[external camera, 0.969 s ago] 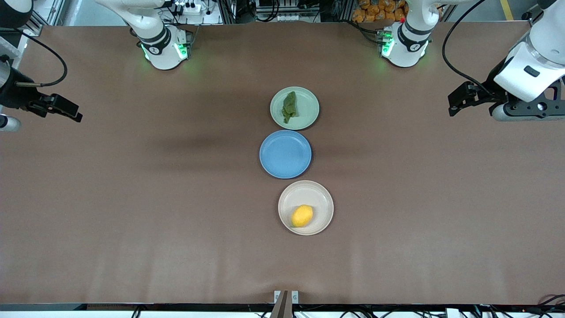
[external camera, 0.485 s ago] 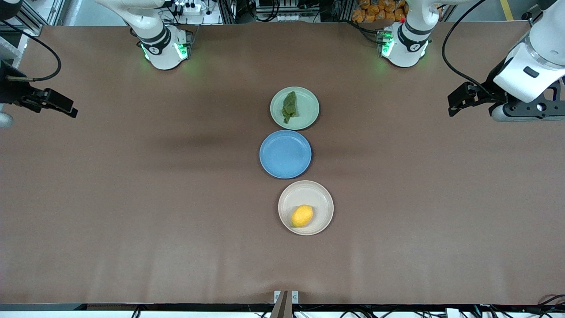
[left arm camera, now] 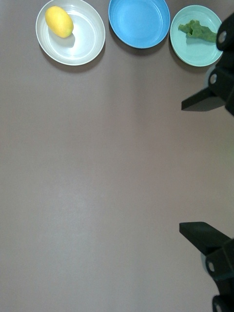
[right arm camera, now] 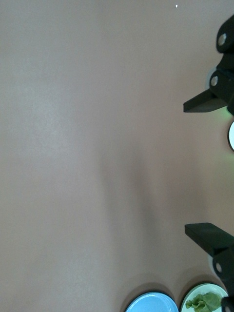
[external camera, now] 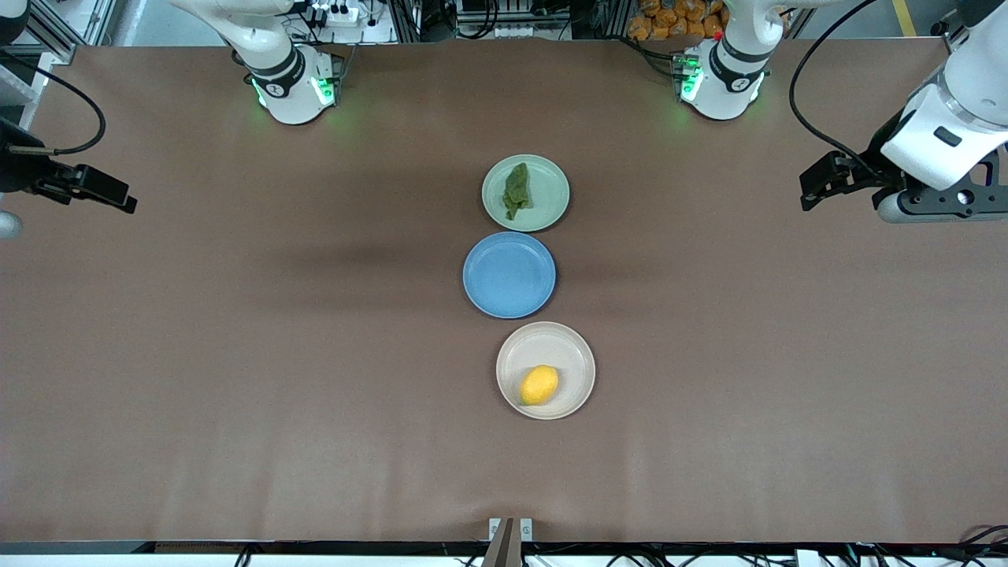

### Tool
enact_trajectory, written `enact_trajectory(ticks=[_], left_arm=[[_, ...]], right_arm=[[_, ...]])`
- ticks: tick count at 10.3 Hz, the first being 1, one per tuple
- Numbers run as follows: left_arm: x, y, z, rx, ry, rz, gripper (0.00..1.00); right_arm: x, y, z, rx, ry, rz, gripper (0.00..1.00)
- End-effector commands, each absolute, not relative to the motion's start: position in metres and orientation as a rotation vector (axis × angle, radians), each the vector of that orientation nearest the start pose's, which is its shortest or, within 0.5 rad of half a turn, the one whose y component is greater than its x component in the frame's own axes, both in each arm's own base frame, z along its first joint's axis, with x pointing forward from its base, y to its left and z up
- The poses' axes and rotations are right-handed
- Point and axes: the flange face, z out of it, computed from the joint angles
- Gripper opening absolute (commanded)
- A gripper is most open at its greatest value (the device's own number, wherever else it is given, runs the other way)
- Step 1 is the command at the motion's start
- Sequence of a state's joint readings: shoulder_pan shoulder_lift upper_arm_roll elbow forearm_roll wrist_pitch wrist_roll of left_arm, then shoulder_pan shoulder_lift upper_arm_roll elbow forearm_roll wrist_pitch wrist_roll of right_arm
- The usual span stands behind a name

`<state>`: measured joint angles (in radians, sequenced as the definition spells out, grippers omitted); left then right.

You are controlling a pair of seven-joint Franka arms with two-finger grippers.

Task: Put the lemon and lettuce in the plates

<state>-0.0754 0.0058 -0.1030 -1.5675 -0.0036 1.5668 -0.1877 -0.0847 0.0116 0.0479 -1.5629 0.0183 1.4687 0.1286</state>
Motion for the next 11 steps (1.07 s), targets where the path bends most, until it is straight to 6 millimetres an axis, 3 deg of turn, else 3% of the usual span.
enact_trajectory(ticks=[1, 11], left_arm=[[0.5511, -0.0958, 0.6255, -3.142, 0.014, 0.022, 1.0], [0.5502, -0.1019, 0.6264, -3.143, 0.029, 0.018, 1.0]], right_arm=[[0.549, -0.0196, 0.6187, -3.099, 0.259, 0.171, 1.0], [0.5496, -0.0229, 0.6169, -3.095, 0.27, 0.178, 1.0]])
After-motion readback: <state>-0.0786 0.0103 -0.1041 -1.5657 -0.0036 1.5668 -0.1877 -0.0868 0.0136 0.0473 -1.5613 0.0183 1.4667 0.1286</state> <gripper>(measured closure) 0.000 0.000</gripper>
